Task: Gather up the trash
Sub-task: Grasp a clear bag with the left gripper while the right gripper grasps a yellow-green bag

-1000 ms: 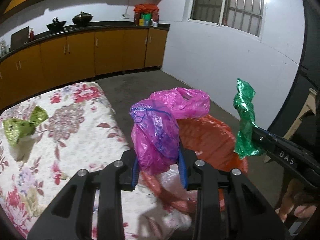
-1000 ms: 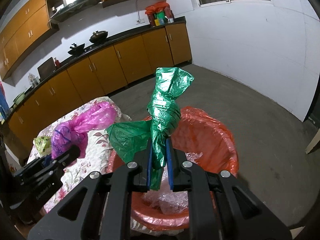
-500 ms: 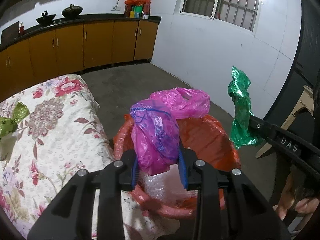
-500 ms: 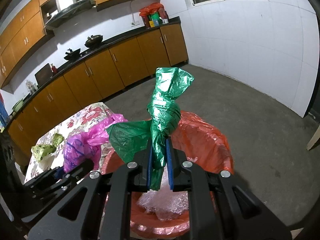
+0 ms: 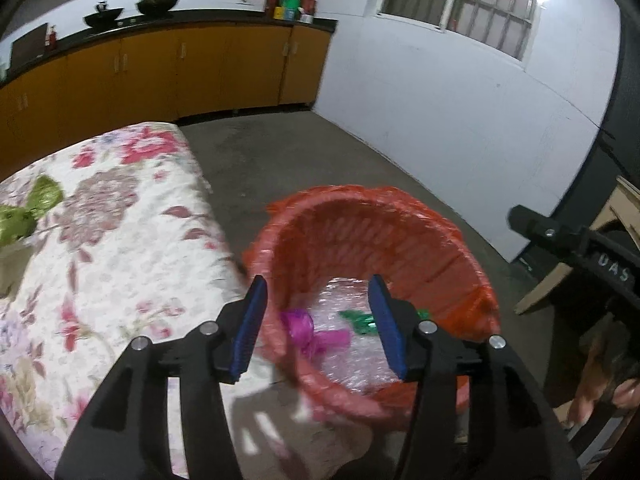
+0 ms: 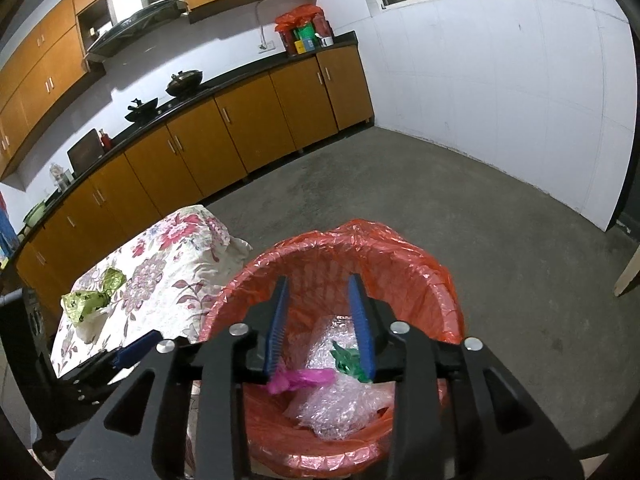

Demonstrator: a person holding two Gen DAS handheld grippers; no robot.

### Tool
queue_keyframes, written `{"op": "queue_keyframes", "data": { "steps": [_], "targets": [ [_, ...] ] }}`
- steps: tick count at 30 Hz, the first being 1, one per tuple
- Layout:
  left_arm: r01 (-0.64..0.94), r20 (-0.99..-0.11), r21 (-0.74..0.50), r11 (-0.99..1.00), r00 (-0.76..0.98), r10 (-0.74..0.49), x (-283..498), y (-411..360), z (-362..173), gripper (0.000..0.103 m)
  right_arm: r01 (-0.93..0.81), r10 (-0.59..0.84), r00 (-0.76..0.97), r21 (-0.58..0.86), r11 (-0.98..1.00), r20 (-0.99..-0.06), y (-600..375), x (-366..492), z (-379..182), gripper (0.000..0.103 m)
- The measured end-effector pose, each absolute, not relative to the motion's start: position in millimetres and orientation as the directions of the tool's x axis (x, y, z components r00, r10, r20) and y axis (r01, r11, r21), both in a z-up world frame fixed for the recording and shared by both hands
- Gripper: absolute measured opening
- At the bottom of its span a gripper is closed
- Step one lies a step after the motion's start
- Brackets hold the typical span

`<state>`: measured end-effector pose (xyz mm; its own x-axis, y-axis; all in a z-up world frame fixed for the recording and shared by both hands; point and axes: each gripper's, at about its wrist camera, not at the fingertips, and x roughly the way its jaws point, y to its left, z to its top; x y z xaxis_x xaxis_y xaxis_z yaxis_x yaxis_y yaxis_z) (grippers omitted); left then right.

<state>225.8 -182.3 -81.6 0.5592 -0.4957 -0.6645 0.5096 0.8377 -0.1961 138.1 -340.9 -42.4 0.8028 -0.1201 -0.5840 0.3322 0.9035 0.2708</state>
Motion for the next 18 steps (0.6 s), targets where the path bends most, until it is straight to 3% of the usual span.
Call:
{"op": "queue_keyframes", "data": {
  "steps": [18],
  "targets": [
    [0.122,-0.598,-0.013,0.992,0.794,-0.106,243,-16,-60,0.067,0.103,0.072,0.805,0.259,0.960,-0.589,-247,187,-34,0.038]
  ]
}}
